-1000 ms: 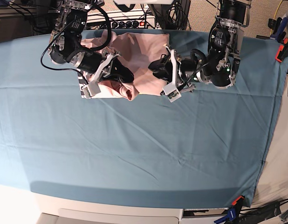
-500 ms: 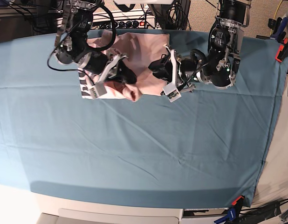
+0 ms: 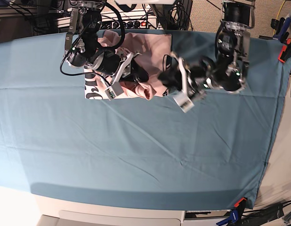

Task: Fold the T-shirt properly
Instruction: 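Release the folded shirt and lift both grippers away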

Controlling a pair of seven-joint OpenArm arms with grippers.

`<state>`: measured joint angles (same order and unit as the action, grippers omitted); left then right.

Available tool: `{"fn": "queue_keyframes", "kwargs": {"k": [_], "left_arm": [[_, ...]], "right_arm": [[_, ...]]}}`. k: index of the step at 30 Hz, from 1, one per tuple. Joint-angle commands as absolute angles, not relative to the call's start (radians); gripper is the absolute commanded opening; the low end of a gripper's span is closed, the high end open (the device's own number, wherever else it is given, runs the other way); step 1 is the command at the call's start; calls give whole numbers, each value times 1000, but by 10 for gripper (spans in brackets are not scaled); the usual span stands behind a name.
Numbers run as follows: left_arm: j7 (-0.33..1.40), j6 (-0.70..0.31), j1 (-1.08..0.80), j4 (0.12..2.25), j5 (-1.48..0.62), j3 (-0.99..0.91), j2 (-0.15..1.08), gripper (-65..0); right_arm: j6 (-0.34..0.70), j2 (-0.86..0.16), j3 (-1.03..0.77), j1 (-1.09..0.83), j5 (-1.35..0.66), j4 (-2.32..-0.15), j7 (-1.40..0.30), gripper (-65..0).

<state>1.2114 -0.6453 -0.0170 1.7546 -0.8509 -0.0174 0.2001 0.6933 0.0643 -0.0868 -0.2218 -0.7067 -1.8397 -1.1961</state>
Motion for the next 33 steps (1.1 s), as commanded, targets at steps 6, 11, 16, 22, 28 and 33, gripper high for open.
{"fn": "queue_keyframes", "kwargs": {"k": [6,11,16,22,28,33], "left_arm": [[1186,-649,2,1774,-876,-74,220,-480],[1185,-649,2,1774,-876,-75,236,-480],[1181,-649,0,1774,-876,-75,236,-480],[1178,-649,0,1774,-875,-75,236,-480],[1179,-649,-1,1773,-875,-75,236,-480],[1180,-649,-6,1773,-875,-75,236,-480]], "right_arm": [[698,67,-84,-213,-754,-1857,-1168,-407],[698,67,-84,-213,-854,-1857,-1181,-407],[698,67,-84,-213,-1029,-1857,-1256,-407],[698,67,-84,-213,-1399,-1857,-1396,-407],[698,66,-91,-207,-1484,-1916,-1396,-407],[698,66,-184,-210,-1435,-2068,-1396,-408]]}}
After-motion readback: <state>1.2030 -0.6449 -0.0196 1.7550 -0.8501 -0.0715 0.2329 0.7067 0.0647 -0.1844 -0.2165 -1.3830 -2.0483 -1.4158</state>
